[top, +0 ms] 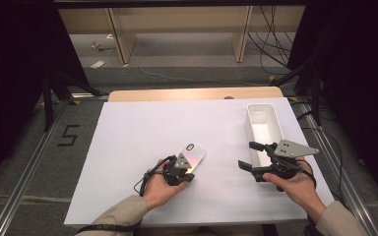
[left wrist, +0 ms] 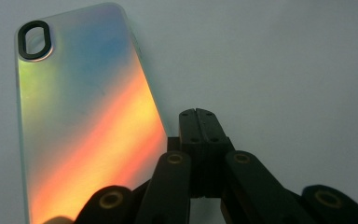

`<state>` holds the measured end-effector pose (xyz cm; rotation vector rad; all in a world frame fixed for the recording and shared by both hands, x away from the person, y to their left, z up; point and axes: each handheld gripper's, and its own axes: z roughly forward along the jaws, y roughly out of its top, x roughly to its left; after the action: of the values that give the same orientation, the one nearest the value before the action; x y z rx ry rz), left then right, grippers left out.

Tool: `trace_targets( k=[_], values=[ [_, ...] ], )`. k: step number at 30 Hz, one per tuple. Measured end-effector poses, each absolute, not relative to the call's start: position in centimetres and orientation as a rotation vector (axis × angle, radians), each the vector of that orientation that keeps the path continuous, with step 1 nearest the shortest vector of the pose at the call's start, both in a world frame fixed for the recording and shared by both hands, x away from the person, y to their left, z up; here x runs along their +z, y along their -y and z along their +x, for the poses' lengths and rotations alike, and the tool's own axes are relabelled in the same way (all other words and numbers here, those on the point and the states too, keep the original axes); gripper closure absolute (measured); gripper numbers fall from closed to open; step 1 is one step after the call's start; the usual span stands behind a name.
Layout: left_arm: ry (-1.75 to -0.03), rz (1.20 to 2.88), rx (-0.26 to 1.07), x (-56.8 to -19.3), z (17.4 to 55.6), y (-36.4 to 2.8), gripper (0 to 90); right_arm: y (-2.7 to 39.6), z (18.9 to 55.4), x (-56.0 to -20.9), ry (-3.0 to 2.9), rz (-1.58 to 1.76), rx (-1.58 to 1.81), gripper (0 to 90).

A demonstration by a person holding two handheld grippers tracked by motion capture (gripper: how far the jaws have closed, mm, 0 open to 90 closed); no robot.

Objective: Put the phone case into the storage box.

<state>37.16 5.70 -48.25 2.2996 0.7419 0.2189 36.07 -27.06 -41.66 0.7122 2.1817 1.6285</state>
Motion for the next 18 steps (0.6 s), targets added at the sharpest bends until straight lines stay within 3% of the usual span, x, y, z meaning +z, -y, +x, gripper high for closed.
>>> trace_targets(
  k=[18],
  values=[
    [-0.87,2.34,0.231,-48.0,37.6,-7.7,90.0,27.2,36.1,-41.6,-2.177,0.725,1.631,21.3]
  ],
)
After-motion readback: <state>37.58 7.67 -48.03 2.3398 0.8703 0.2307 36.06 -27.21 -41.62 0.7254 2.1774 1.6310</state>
